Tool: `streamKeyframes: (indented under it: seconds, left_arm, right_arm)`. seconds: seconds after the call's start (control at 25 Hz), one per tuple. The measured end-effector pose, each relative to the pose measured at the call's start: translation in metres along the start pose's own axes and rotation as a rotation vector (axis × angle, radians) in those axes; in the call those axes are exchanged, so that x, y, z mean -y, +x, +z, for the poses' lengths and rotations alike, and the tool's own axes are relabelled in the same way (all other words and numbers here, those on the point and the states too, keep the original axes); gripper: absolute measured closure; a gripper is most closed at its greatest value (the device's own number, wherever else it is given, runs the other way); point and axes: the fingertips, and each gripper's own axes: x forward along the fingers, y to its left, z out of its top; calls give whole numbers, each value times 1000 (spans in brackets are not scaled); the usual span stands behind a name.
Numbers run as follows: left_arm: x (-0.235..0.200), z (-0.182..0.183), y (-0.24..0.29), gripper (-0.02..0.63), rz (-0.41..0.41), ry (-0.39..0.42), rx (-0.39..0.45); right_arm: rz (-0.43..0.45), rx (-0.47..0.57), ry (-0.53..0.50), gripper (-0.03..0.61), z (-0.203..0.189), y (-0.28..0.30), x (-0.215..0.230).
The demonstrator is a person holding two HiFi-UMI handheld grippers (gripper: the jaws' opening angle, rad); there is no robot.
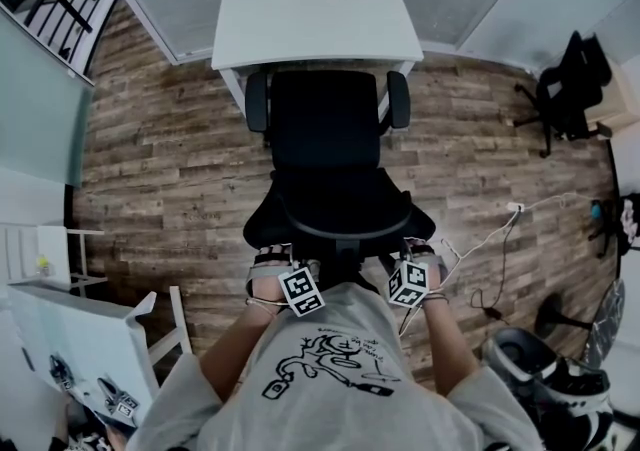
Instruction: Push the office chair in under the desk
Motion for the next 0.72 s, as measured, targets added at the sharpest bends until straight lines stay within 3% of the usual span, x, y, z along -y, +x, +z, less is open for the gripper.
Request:
streamKeyframes:
  seconds: [0.72]
  left_arm:
    - [-15, 12, 6, 500, 3, -4, 0]
  right_arm:
    - [-45, -29, 30, 405, -7, 5, 25]
